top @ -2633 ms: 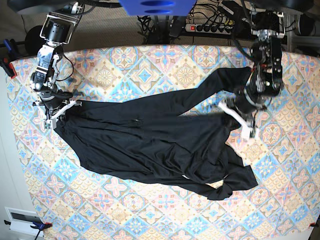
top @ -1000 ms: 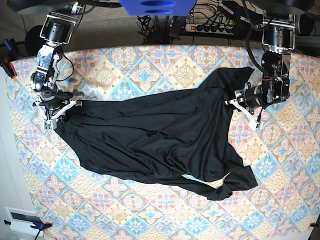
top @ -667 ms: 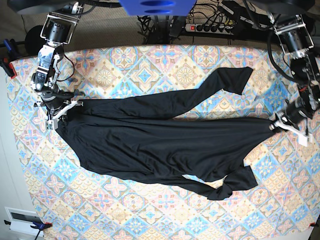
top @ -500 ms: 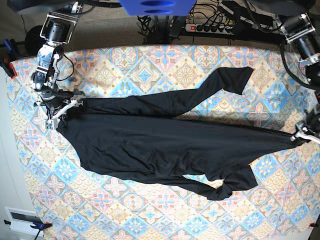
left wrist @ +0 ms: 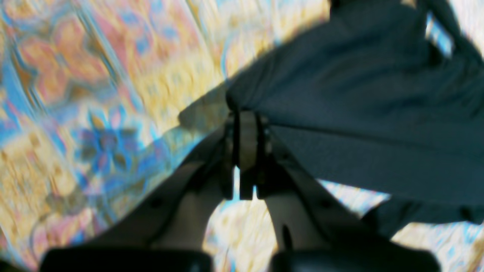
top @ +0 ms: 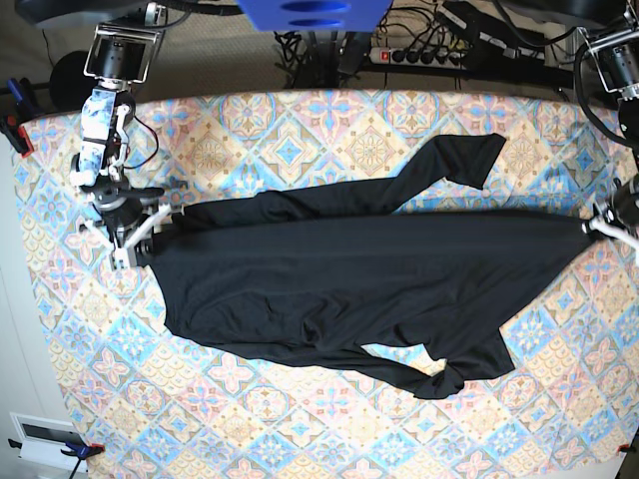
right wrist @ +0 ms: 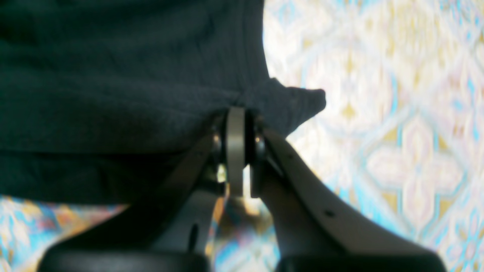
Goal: Layout the t-shirt on the table in an organized manner, then fold the t-shirt properly
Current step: 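Pull the grasped side edge with the left gripper away from the right gripper, then lower the left gripper and regrasp the shirt's side edge, then pull the shirt edge with both grippers to stretch it flat, then release the shirt with the left gripper and move it along the side edge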
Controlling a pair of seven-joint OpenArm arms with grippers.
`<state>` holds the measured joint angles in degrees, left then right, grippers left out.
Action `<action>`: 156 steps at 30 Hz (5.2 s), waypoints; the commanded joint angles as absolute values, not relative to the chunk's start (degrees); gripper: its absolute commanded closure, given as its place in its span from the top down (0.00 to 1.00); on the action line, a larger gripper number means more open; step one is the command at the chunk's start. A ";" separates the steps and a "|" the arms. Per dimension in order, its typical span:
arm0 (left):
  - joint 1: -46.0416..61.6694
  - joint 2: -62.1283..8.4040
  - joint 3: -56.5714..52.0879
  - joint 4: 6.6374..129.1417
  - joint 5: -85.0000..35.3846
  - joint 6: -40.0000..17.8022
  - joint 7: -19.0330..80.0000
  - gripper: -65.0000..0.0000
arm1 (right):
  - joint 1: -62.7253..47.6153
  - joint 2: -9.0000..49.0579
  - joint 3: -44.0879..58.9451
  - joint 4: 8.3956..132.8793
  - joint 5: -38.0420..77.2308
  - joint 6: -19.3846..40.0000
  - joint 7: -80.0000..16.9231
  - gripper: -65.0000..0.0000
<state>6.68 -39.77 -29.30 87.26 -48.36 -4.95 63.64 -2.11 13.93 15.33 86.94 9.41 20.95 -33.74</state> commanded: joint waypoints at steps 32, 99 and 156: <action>2.51 -34.86 -25.19 87.60 -43.12 -4.62 58.33 0.30 | -0.84 16.40 25.36 87.16 -0.75 20.26 -40.04 0.00; -4.53 -30.64 -14.55 81.45 -34.42 -6.99 56.92 0.53 | -0.75 15.96 27.38 87.60 -3.03 20.26 -41.98 0.00; -36.53 -26.77 -8.04 47.87 -26.42 -6.90 38.37 0.00 | -0.66 15.16 25.71 88.66 -2.95 20.26 -42.07 0.00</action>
<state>-34.35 -25.41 -7.79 46.87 -26.46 -7.42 40.56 -1.41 14.33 25.43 87.18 -2.63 20.84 -42.96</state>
